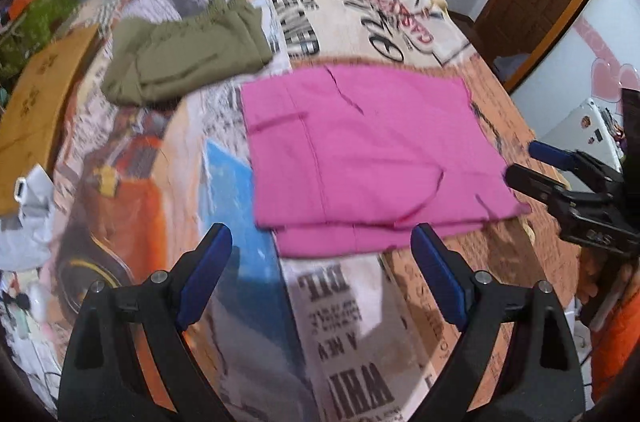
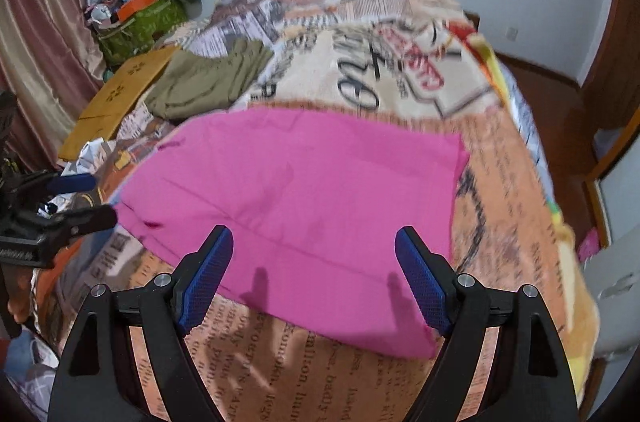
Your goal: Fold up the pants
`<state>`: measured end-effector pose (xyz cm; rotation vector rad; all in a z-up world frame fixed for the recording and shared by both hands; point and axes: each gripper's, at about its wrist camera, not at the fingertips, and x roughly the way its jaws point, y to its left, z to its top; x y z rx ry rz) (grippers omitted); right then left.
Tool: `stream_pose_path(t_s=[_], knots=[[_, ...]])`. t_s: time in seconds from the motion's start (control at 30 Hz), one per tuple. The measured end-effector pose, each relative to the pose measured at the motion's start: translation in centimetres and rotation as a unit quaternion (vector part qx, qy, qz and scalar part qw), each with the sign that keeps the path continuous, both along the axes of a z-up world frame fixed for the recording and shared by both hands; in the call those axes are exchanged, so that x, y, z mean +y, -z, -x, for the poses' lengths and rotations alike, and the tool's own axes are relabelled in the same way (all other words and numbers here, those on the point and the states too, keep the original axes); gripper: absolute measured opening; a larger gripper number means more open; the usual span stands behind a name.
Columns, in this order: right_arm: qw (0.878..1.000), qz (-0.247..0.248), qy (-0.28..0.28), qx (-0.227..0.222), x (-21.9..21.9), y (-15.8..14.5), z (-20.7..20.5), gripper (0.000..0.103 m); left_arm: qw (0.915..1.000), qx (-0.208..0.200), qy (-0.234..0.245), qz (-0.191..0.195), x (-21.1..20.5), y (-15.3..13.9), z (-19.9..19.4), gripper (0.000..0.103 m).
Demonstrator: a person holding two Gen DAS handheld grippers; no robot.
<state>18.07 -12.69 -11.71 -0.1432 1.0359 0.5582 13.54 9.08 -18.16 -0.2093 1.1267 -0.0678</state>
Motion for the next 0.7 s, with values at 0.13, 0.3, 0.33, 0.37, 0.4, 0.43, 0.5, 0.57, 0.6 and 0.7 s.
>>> stream_pose_path(t_s=[0.13,0.3,0.33,0.37,0.4,0.43,0.5,0.57,0.6,0.7], knots=[[1.0,-0.003,0.006,0.028,-0.5,1.7,-0.4,0.081,0.9981,0.038,0.006,0.048,-0.4,1.6,0.1,0.092],[0.998,0.0,0.013,0.055,-1.0,3.6,-1.1,0.081,0.995,0.051,0.016,0.084,-1.1,2.2,0.2,0.092],[0.998,0.003,0.012,0.058,-1.0,3.9,-1.2,0.081,0.9943,0.052,0.018,0.091,-1.2,2.1,0.1,0.092],[0.998,0.003,0.009,0.063,-1.0,4.2,-1.2,0.081,0.9936,0.053,0.019,0.098,-1.2,2.2,0.0,0.092],[0.998,0.001,0.007,0.067,-1.0,4.4,-1.2,0.081,0.9925,0.054,0.018,0.108,-1.3,2.2,-0.1,0.093],[0.998,-0.001,0.005,0.068,-1.0,4.5,-1.2,0.081,0.9909,0.055,0.015,0.122,-1.2,2.3,-0.3,0.096],[0.998,-0.003,0.002,0.068,-1.1,4.6,-1.3,0.082,0.9886,0.054,0.006,0.14,-0.9,2.4,-0.8,0.098],[0.997,-0.009,0.002,0.074,-1.3,4.8,-1.3,0.083,0.9858,0.054,-0.005,0.159,-0.6,2.6,-1.4,0.101],[0.997,-0.013,0.002,0.077,-1.4,4.9,-1.3,0.083,0.9848,0.054,-0.009,0.165,-0.5,2.7,-1.7,0.102],[0.996,-0.018,0.0,0.082,-1.5,5.2,-1.4,0.083,0.986,0.049,-0.016,0.159,-0.5,2.8,-2.7,0.102]])
